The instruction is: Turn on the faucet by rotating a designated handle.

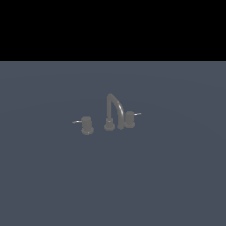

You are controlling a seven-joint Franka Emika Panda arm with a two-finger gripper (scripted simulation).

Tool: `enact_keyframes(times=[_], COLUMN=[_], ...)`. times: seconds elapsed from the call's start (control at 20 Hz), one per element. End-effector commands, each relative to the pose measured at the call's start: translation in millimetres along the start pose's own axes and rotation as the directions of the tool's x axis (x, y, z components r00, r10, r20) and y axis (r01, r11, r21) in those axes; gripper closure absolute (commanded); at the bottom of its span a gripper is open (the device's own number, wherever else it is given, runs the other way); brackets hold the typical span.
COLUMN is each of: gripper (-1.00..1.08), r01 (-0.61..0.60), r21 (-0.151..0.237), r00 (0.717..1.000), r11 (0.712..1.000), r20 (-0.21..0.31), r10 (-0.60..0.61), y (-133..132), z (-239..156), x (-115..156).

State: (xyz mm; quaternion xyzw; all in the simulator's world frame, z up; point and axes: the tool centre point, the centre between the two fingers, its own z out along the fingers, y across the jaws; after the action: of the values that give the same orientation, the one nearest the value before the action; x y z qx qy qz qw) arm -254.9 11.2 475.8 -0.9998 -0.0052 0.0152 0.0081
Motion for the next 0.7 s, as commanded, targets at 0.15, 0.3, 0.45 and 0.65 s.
enact_keyframes(times=[0.15,0.3,0.45,0.65], gripper=[1.08,1.08,1.08,1.08], r01=[-0.005,-0.019,-0.042,-0.087], r21=[0.000,0.000,0.000,0.001], r00=[1.000,1.000,0.999,0.996], r11=[1.000,1.000,0.999,0.996], r20=[0.000,0.000,-0.001,-0.002], r10=[0.005,0.019,0.042,0.087], y=[-1,-4,-9,-19], z=[1,6,13,27], x=[0,2,5,10])
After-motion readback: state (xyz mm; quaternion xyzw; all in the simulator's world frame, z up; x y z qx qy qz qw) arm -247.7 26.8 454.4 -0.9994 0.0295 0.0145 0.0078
